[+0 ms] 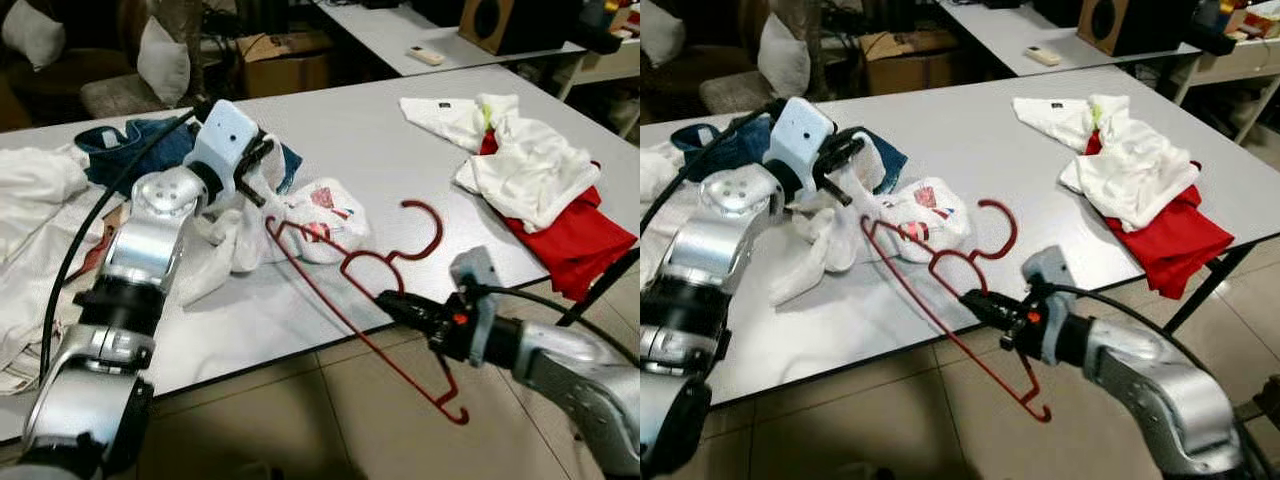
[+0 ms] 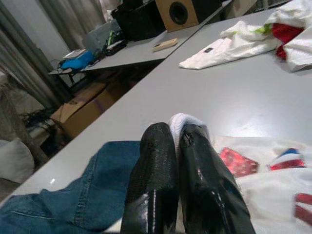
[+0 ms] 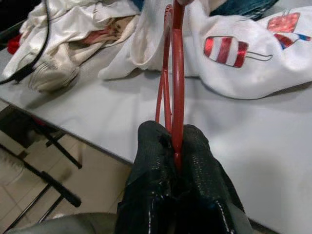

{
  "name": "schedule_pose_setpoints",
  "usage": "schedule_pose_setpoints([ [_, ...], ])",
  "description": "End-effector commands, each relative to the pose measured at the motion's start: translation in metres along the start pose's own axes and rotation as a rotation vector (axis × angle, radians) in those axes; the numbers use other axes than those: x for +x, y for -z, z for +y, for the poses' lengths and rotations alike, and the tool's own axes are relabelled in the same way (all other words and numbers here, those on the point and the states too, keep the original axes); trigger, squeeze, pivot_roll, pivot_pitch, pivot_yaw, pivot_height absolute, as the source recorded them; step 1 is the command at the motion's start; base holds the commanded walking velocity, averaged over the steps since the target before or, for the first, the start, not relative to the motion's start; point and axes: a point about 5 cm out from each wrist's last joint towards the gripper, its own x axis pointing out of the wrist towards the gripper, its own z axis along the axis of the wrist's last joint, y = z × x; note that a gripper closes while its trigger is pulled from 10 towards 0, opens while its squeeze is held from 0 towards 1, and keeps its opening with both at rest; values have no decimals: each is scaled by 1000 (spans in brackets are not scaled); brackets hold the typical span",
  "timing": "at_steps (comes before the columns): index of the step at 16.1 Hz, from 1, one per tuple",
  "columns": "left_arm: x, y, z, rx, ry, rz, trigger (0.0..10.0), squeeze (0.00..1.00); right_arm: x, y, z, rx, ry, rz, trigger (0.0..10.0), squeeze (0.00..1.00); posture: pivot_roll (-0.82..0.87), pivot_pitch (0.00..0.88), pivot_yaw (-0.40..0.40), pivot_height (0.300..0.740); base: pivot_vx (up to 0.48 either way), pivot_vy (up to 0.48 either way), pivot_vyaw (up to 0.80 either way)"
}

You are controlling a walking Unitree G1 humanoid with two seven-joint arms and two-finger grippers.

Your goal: Hang hanger

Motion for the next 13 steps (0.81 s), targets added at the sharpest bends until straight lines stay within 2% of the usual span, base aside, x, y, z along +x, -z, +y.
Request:
schedule_pose_setpoints([
  [1, 1, -7, -4, 2, 17, -19, 0, 0, 2, -2, -1, -13, 8, 3, 10000, 0, -111, 0, 3, 740, 0, 0, 0],
  [4, 0, -3, -9, 17, 19, -9, 0, 0, 5, -7, -1, -7, -4, -22, 10000, 0, -110, 0, -4, 740, 0, 0, 0],
  [7, 0, 5, -4, 81, -37, 39, 0, 0, -3, -8, 3, -25, -36, -21, 10000, 0, -125, 0, 2, 740, 0, 0, 0],
  [10, 2, 4, -2, 105, -49, 45, 0, 0, -8, -10, 3, -32, -40, -19, 10000, 0, -135, 0, 9, 740, 0, 0, 0],
  [13, 5, -6, -11, 92, 13, 9, 0, 0, -5, -10, 3, -30, -43, -24, 10000, 0, -129, 0, 10, 740, 0, 0, 0],
])
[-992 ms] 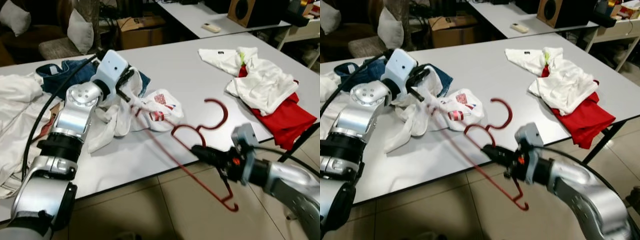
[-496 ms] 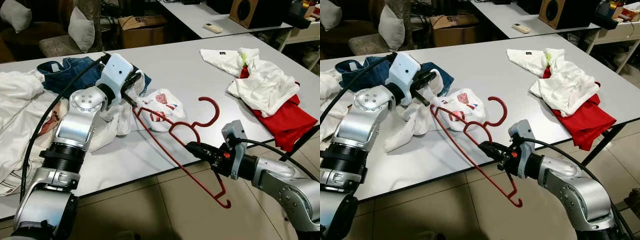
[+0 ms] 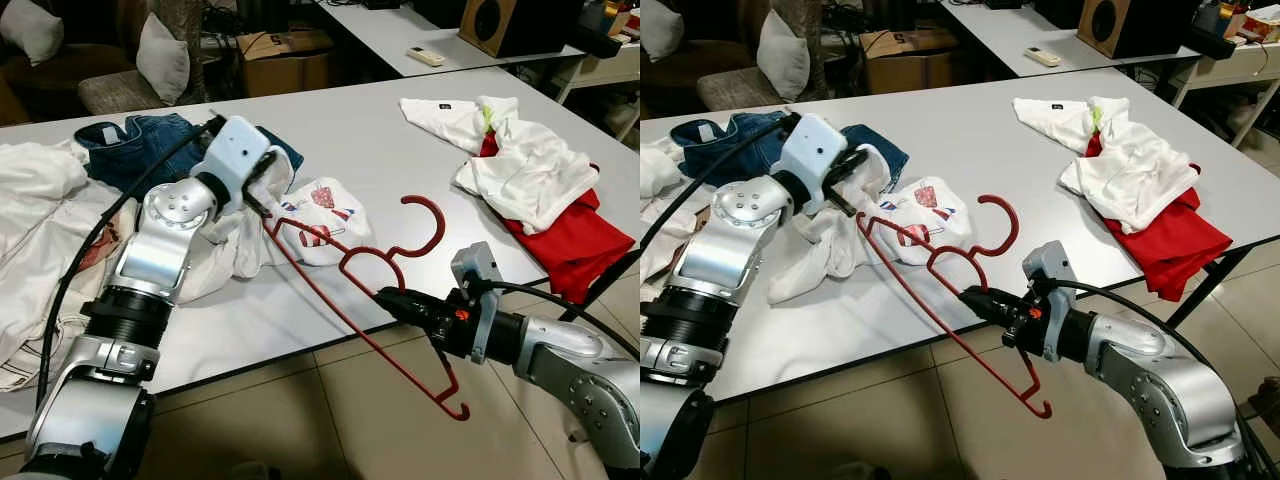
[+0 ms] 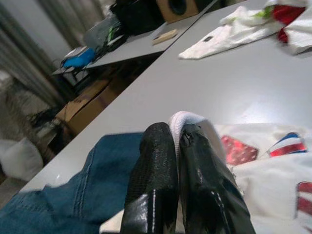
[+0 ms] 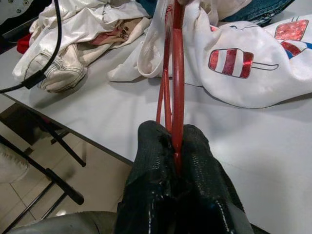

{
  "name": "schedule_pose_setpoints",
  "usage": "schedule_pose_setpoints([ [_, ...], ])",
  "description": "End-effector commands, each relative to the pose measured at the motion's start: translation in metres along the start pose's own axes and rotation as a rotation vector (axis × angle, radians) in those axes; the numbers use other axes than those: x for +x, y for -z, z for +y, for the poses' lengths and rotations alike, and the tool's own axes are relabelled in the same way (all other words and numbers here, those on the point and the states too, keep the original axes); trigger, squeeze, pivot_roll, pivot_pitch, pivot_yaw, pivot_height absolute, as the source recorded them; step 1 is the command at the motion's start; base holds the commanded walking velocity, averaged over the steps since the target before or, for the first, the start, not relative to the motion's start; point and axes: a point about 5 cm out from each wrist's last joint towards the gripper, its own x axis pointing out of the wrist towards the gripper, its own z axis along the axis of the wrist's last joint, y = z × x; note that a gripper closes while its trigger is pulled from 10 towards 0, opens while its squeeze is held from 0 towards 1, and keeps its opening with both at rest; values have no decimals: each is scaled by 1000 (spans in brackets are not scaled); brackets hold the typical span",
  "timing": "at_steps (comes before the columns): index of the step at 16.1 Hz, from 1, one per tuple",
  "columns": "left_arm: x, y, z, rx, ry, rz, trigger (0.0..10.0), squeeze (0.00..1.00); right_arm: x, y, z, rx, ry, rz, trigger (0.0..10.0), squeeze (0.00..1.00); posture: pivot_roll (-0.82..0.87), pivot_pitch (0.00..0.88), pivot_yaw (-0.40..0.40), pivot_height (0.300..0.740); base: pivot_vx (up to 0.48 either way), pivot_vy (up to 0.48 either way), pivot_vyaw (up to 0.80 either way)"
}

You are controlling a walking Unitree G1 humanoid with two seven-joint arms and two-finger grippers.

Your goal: Hang hanger

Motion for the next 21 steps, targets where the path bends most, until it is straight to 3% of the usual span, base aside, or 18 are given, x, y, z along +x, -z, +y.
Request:
schedule_pose_setpoints([
  [1, 2, -7, -1, 24, 11, -17, 0, 0, 2, -6, 3, -19, -18, -19, 10000, 0, -127, 0, 9, 740, 0, 0, 0],
  [5, 1, -9, -6, 17, 30, -28, 0, 0, 8, -4, 2, -4, -22, -18, 10000, 0, -123, 0, 6, 740, 0, 0, 0],
  [11, -6, -21, -10, -41, 46, -70, 0, 0, 16, 10, -15, 109, 158, 0, 10000, 0, -122, 0, 9, 740, 0, 0, 0],
  [17, -22, -11, 6, 2, -49, -12, 0, 0, 13, 5, -11, 135, 238, -39, 10000, 0, -114, 0, -3, 740, 0, 0, 0],
  [21, -29, -31, 27, 17, -177, -131, 0, 0, 12, 11, -10, 137, 255, 36, 10000, 0, -110, 0, -24, 740, 0, 0, 0],
])
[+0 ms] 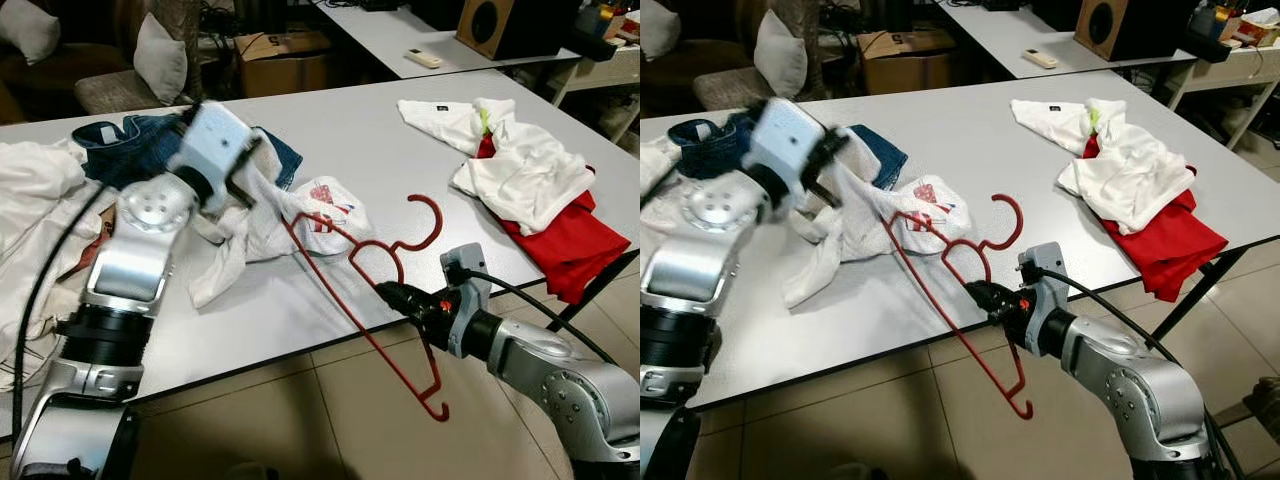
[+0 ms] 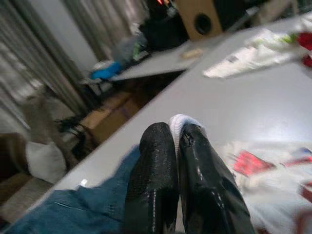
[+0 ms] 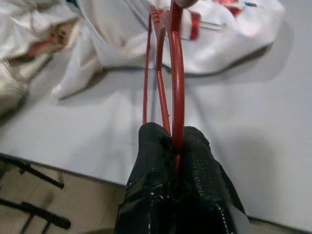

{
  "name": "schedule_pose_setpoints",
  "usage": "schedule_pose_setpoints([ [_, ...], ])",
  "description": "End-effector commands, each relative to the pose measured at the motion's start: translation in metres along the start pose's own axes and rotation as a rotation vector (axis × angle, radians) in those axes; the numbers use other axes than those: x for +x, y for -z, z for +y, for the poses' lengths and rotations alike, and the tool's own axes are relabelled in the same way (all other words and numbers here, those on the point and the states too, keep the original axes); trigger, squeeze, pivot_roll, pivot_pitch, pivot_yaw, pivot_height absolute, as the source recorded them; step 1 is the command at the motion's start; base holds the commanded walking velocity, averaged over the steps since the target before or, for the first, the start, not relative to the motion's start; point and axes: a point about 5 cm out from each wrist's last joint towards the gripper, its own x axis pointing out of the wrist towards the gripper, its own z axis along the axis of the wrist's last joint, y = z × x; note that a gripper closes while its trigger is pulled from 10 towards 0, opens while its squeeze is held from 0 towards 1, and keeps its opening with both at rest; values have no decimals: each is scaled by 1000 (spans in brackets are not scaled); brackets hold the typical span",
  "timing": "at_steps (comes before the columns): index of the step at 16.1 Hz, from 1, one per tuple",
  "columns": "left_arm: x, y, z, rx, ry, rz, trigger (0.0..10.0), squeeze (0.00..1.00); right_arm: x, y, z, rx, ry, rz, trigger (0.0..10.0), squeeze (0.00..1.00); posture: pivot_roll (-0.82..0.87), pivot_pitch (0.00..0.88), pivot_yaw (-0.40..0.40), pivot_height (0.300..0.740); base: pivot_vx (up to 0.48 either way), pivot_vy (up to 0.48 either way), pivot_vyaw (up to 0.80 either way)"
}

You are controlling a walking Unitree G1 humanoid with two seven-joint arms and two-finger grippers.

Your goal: Hang hanger

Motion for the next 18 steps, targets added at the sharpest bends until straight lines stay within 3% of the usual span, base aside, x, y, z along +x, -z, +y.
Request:
schedule_pose_setpoints([
  [1, -2, -21, 13, 15, -66, -98, 0, 0, -3, -2, -3, -28, 39, 18, 10000, 0, -109, 0, -26, 740, 0, 0, 0],
  [3, -7, -33, 23, -21, -128, -176, 0, 0, -2, -20, -17, -79, 142, -65, 10000, 0, -106, 0, -36, 740, 0, 0, 0],
  [4, -10, -35, 24, -47, -140, -195, 0, 0, -3, -40, -22, -96, 176, -167, 10000, 0, -106, 0, -42, 740, 0, 0, 0],
  [5, -15, -27, 21, -75, -137, -174, 0, 0, -7, -63, -23, -110, 182, -284, 10000, 0, -109, 0, -45, 740, 0, 0, 0],
  [7, -27, -2, 12, -73, -154, -111, 0, 0, -12, -75, -18, -109, 147, -348, 10000, 0, -116, 0, -51, 740, 0, 0, 0],
  [8, -38, 17, -1, -97, -157, -81, 0, 0, -13, -69, -16, -96, 118, -334, 10000, 0, -118, 0, -53, 740, 0, 0, 0],
  [10, -65, 64, -40, -178, -87, 48, 0, 0, -9, -36, -17, -45, 114, -196, 10000, 0, -125, 0, -55, 740, 0, 0, 0],
  [11, -74, 81, -55, -182, -24, 130, 745, 0, -8, -24, -18, -21, 124, -151, 10000, 0, -132, 0, -55, 740, 0, 0, 0],
  [12, -77, 88, -61, -191, 8, 180, 2549, 0, -8, -19, -18, -9, 127, -132, 10000, 0, -133, 0, -56, 740, 0, 0, 0],
  [13, -80, 95, -69, -177, 90, 256, 9961, 0, -8, -11, -19, 2, 136, -104, 10000, 0, -137, 0, -53, 740, 0, 0, 0],
  [14, -80, 94, -73, -165, 191, 285, 10000, 0, -10, -6, -20, 0, 145, -75, 10000, 0, -147, 0, -44, 740, 0, 0, 0],
  [15, -78, 90, -71, -166, 214, 269, 10000, 722, -11, -5, -21, 2, 148, -75, 10000, 0, -151, 0, -40, 740, 0, 0, 0],
  [16, -77, 87, -69, -167, 230, 253, 10000, 1000, -12, -5, -22, 6, 152, -74, 10000, 0, -151, 0, -40, 740, 0, 0, 0],
  [18, -75, 68, -61, -172, 356, 176, 10000, 1000, -17, -2, -26, -7, 183, -56, 10000, 0, -162, 0, -22, 740, 0, 0, 0],
])
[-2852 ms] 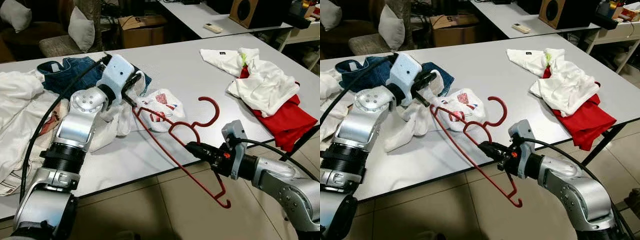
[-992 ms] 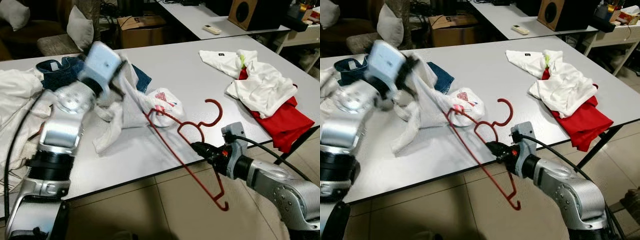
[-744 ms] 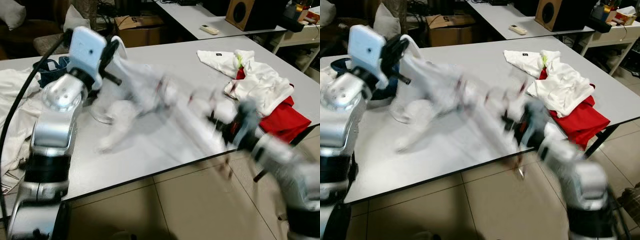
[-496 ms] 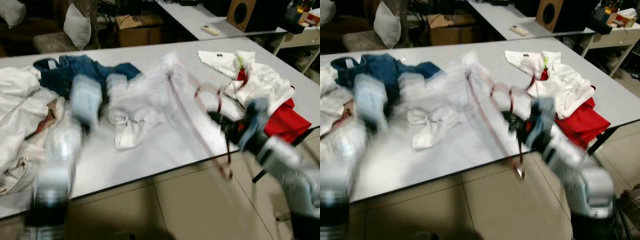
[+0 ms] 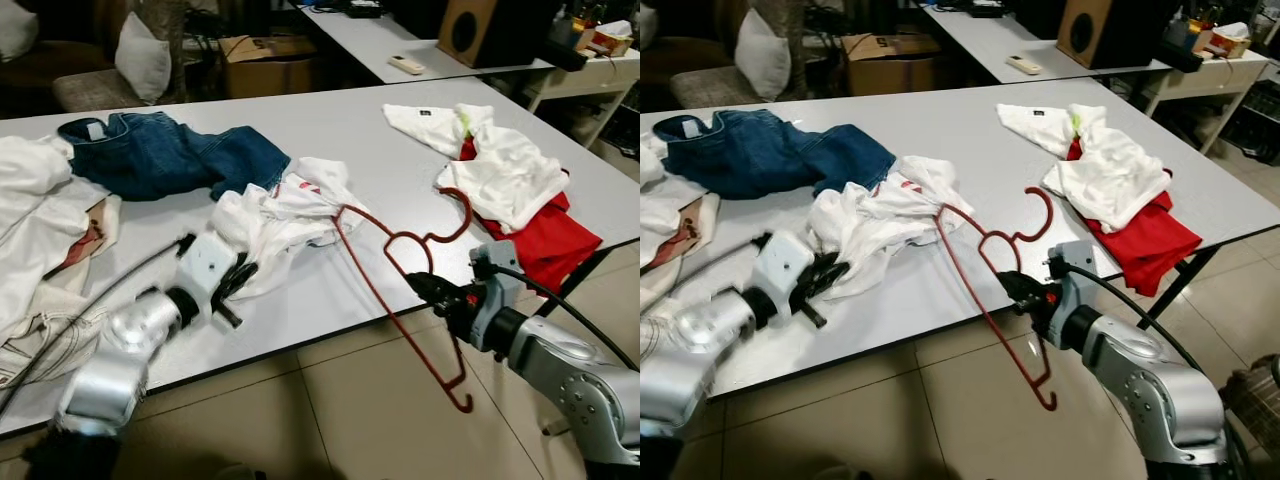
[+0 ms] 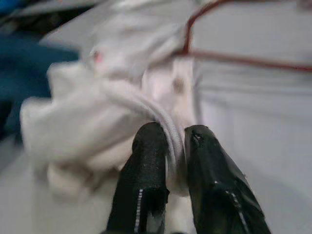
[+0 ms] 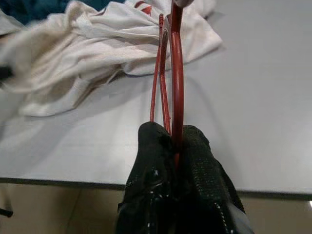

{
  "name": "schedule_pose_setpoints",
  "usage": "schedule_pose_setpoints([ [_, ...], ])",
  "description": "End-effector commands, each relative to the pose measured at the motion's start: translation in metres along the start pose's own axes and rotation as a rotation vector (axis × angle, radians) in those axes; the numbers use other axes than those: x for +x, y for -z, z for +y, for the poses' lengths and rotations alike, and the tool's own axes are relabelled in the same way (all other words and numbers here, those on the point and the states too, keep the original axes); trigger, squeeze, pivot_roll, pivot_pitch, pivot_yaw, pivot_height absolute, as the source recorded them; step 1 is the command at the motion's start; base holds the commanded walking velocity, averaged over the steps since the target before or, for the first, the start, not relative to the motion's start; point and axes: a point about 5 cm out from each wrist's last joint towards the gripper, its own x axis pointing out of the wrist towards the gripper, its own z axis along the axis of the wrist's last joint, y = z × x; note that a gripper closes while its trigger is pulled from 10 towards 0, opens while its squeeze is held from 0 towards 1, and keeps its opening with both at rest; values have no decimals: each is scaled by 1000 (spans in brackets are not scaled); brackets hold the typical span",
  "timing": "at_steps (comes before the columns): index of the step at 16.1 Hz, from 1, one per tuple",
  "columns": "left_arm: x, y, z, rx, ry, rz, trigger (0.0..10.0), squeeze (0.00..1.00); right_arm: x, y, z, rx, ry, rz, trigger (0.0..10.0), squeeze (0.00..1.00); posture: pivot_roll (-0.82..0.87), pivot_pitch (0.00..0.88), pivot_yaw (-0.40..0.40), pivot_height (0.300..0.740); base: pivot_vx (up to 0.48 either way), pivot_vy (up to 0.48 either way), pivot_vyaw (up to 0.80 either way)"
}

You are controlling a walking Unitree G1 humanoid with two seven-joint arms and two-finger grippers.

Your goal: Hang hanger

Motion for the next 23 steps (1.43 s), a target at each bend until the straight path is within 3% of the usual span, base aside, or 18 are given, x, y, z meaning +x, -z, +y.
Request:
schedule_pose_setpoints([
  [1, 0, -18, 3, 39, 69, -51, 10000, 1000, -4, 1, -4, -2, 30, 7, 10000, 0, -165, 0, -17, 740, 0, 0, 0],
  [3, 7, -26, 9, 90, 79, -50, 10000, 1000, -4, 0, -4, -4, 36, 0, 10000, 0, -167, 0, -8, 740, 0, 0, 0],
  [5, 26, -32, 20, 174, -23, -50, 10000, 1000, -4, 0, -3, -4, 34, -8, 10000, 0, -167, 0, -2, 740, 0, 0, 0],
  [6, 36, -39, 20, 164, -47, -69, 10000, 0, -3, -1, -2, -5, 31, -11, 10000, 0, -170, 0, 1, 740, 0, 0, 0],
  [10, 46, -67, 31, 68, -79, -173, 10000, 0, -3, -1, -2, -10, 30, -16, 10000, 0, -175, 0, 9, 740, 0, 0, 0],
  [11, 44, -72, 42, 32, -106, -171, 10000, 1000, -3, -2, -1, -12, 30, -18, 10000, 0, -175, 0, 10, 740, 0, 0, 0],
  [12, 42, -72, 48, 18, -123, -156, 10000, 1000, -3, -2, -1, -13, 29, -19, 10000, 0, -175, 0, 11, 740, 0, 0, 0],
  [14, 33, -70, 61, -127, -88, -101, 10000, 1000, -2, -2, -1, -16, 28, -20, 10000, 0, -170, 0, 12, 740, 0, 0, 0],
  [16, 22, -74, 65, -272, 38, -139, 10000, 1000, -1, -1, 0, -20, 23, -17, 10000, 0, -165, 0, 13, 740, 0, 0, 0],
  [18, 10, -73, 68, -293, 141, -118, 10000, 1000, 0, 0, 1, -25, 15, -11, 10000, 0, -165, 0, 16, 740, 0, 0, 0],
  [19, 6, -68, 72, -262, 152, -66, 10000, 1000, 0, 0, 1, -25, 15, -11, 10000, 0, -162, 0, 18, 740, 0, 0, 0],
  [20, 7, -65, 81, -251, 95, -39, 10000, 1000, 0, 0, 2, -25, 14, -11, 10000, 0, -160, 0, 19, 740, 0, 0, 0],
  [21, 14, -64, 92, -296, -16, -33, 10000, 1000, 1, 1, 2, -25, 14, -12, 10000, 0, -158, 0, 19, 740, 0, 0, 0],
  [23, 36, -52, 93, -377, -121, 7, 10000, 1000, 3, 0, 3, -30, 11, -12, 10000, 0, -159, 0, 21, 740, 0, 0, 0],
])
